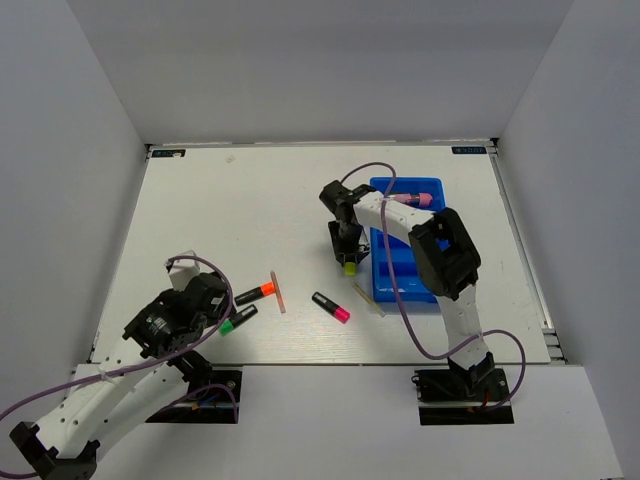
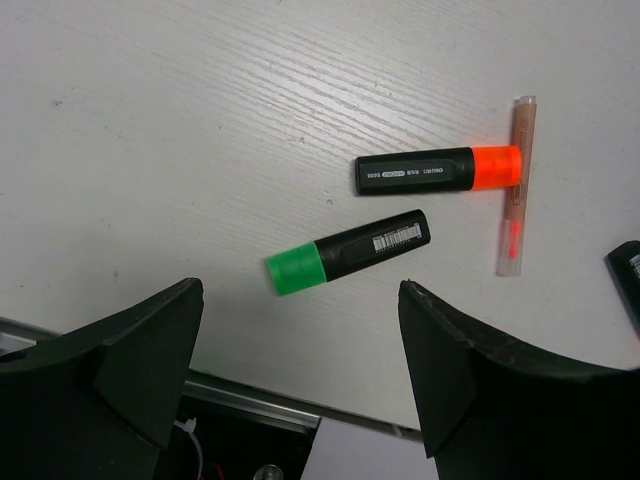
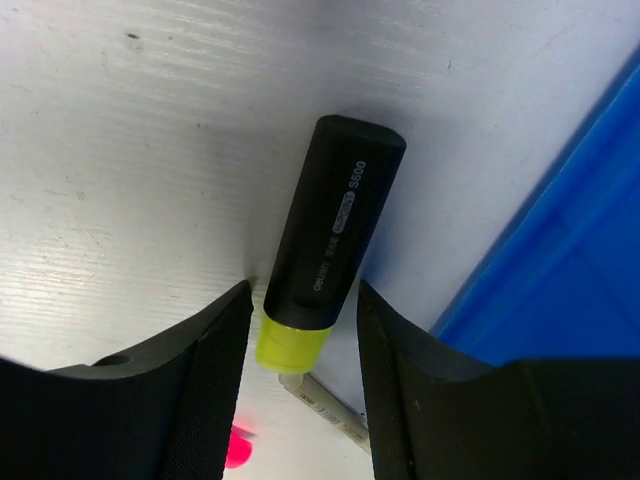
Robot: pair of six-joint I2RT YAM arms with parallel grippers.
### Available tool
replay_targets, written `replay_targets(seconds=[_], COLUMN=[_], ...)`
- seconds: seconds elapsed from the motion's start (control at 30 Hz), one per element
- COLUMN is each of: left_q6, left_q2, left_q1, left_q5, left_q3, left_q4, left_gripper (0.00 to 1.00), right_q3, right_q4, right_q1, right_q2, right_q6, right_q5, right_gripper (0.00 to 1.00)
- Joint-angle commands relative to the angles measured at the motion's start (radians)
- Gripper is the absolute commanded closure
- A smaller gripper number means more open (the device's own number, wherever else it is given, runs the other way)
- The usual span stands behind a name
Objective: Sort the stationery into containers
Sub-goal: Pick up the pen from the center of the board.
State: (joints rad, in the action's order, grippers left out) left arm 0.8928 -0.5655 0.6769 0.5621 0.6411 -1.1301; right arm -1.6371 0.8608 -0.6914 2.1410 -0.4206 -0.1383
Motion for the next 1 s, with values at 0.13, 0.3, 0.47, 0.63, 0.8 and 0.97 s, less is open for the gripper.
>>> replay_targets(seconds=[0.13,0.3,0.47,0.63,0.8,0.97], left_q6=[0.031,0.031,0.034,0.047,0.064,0.064], left_q2=[0.009,0.006,-0.002,-0.027,-0.053,-0.056], left_q1=[-0.005,-0.003,-0.004,-0.005,-0.005,-0.004], left_q5=[0.018,0.018,-0.005,-0.014,-0.027,-0.033], left_q3=[-0.004,-0.008,-0.017,-0.018,-0.020,-0.027], left_q4=[-0.014,-0.005,0.004,-0.007,-0.007,0.006], left_gripper=[0.11,0.11,0.11,0.11,0.11,0.12], right_q3=[0.065,0.105,0.121,0.129,0.099,0.037], right_q4=[-0.034,-0.072,-0.103,-0.141,-0.129,-0.078], right_q1=[0.021,0.021,0.016,0.015,0.016,0.021], right_q2=[0.045,0.045,0.010,-0.090,-0.171,-0.274], right_q6=[-0.026,-0.006,0.078,0.213,0.387,0.537], right_q5=[0.051,0.040,0.062,0.118,0.267,0.477], right_gripper=[0.66,0.90,1.00,1.00,1.00,1.00])
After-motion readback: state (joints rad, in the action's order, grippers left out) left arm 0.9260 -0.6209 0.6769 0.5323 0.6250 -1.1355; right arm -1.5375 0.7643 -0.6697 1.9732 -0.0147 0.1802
